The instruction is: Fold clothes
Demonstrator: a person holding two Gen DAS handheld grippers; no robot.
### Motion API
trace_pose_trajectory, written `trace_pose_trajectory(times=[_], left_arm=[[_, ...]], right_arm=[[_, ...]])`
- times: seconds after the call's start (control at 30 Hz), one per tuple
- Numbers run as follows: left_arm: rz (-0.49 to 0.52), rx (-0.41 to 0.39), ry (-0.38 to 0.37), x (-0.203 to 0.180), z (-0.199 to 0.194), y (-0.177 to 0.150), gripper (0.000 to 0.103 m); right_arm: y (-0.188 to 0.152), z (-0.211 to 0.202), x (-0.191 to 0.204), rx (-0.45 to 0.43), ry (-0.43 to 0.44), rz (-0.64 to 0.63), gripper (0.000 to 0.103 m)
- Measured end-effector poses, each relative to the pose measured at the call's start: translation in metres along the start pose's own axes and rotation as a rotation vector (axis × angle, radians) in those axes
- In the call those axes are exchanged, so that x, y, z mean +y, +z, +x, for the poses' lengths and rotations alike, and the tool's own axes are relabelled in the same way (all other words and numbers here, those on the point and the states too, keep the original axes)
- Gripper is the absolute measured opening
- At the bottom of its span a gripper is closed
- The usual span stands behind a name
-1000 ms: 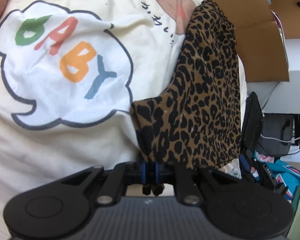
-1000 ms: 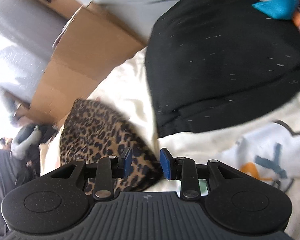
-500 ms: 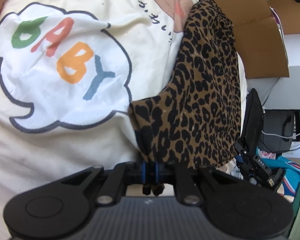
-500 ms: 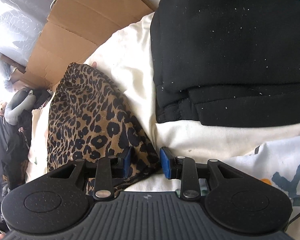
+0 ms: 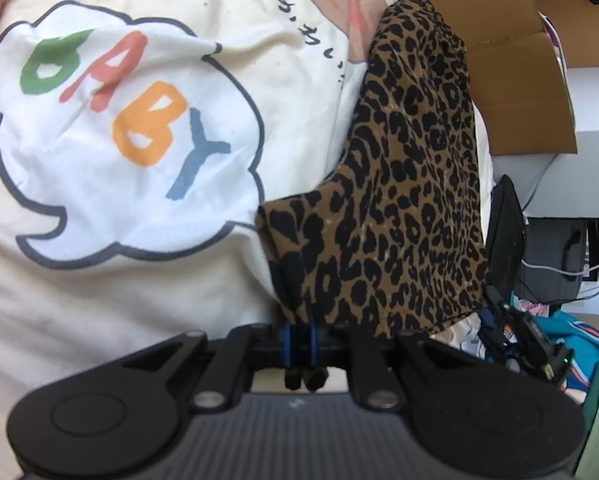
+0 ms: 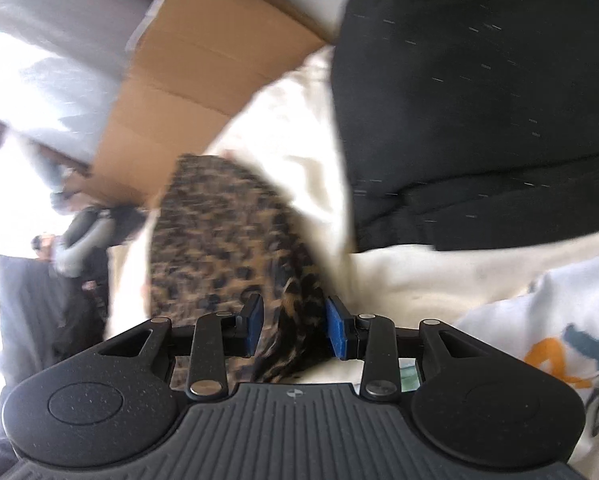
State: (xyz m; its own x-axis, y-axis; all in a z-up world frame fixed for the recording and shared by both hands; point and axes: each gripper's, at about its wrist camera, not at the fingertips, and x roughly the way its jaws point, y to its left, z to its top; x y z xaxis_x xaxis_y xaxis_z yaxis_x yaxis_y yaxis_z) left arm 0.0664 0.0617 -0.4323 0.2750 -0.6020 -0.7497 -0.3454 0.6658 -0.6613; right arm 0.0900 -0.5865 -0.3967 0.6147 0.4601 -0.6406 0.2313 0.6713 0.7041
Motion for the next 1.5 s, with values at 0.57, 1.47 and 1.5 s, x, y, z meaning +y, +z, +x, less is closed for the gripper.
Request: trace_pose_trajectory(times=[0.57,1.47,1.5], left_arm=[[0.03,0.004,0.024,-0.01,-0.003,-0.002,0.009],[0.216,0.015,0.367,-0.06,-0.066,0.058,0.009],[0.22,0.023,0.367,-0.057,-0.063,0.057,0.009]], right_arm=[[0.015,0.018,-0.014,0.12,-0.003,0.124,0.006],[-0.088,0.013,0.022,0.199,0.12,0.189,0.005],[-0.089,0.014,0.023,0.195,0.117,0.171,0.005]])
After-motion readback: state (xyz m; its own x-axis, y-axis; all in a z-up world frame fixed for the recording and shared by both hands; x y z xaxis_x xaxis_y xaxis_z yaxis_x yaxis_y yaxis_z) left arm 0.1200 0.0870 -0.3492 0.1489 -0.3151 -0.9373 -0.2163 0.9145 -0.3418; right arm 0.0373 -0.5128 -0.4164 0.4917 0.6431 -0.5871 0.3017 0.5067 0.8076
